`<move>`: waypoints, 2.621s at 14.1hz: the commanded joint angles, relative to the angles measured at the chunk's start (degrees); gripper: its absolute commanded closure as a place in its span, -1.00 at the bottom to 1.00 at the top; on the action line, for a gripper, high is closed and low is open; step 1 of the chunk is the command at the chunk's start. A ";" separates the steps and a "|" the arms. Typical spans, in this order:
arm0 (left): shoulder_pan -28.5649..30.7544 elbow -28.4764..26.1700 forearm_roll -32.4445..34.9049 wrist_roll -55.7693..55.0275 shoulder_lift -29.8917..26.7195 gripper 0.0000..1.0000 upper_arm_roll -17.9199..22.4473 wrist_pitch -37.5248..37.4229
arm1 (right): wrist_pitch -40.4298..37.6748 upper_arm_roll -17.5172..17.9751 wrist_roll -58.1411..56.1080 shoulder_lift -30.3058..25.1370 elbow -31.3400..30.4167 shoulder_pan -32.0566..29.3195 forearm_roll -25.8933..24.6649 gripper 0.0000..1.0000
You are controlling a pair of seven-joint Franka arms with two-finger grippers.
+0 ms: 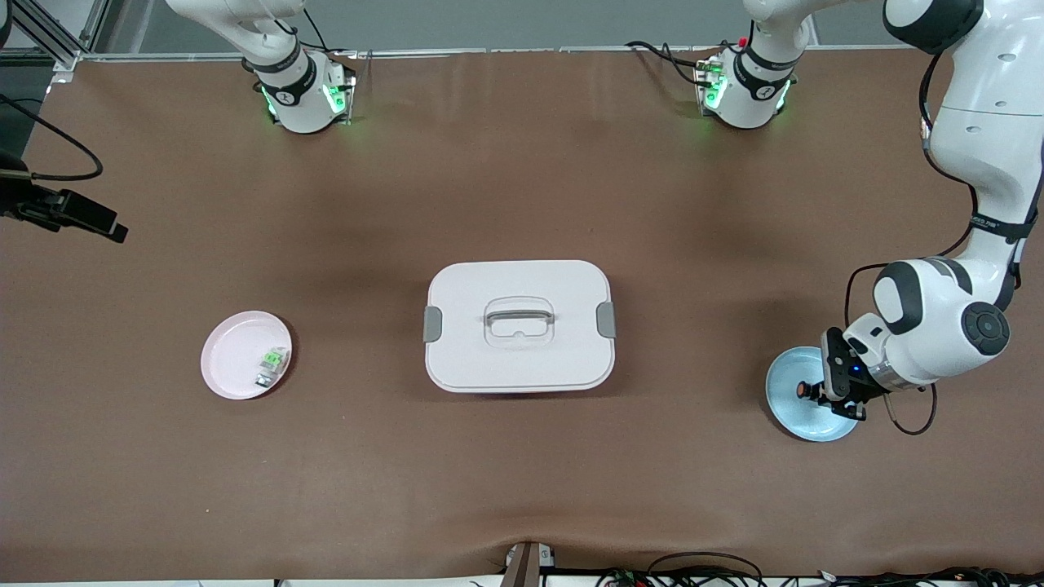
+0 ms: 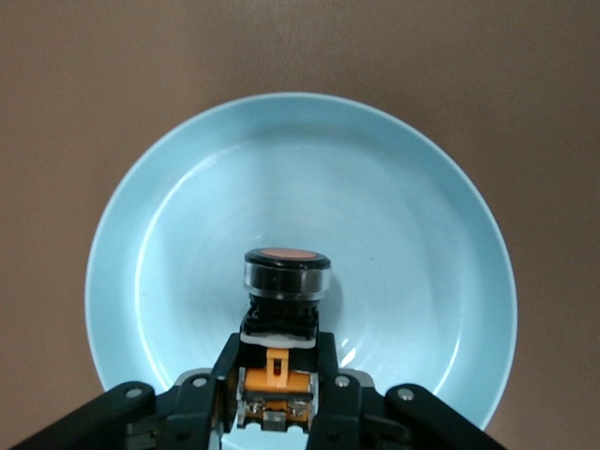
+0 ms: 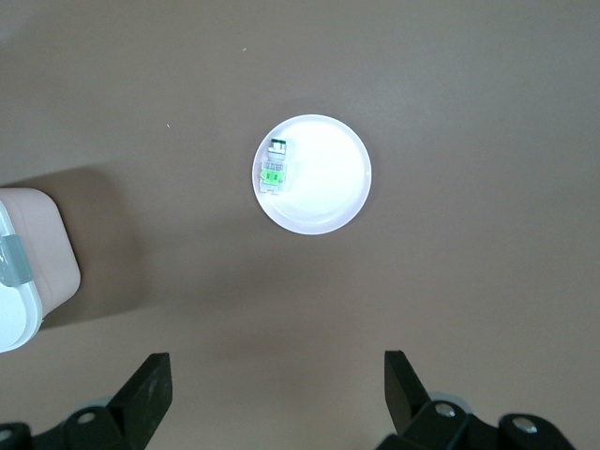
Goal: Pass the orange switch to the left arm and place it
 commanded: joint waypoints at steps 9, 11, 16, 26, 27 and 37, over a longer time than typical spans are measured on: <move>1.85 0.22 -0.31 -6.96 -1.34 -1.00 -0.94 -1.35 | 2.26 0.53 -0.47 -1.45 -1.65 -0.04 -0.46 -1.00; 1.77 1.97 -0.39 -8.18 -2.22 -1.00 -1.38 -4.68 | 2.71 0.62 -0.66 -1.54 -1.65 -0.04 -0.64 -1.00; 0.98 6.46 -0.39 -15.29 -5.11 -1.00 -1.73 -15.06 | 2.53 0.71 -5.49 -2.42 -1.65 0.05 -1.25 -1.00; 0.89 6.28 -0.39 -45.69 -16.89 -1.00 -4.27 -29.74 | 3.50 0.97 -5.66 -3.39 -1.74 1.19 -1.43 -1.00; 0.98 6.20 -0.39 -49.03 -17.68 -1.00 -4.98 -30.97 | 3.58 0.97 -5.67 -3.39 -1.65 1.28 -2.04 -1.00; 0.98 5.67 -0.39 -74.24 -25.24 -1.00 -7.00 -37.30 | 3.76 1.06 -6.98 -3.21 -1.39 1.28 -3.54 -1.00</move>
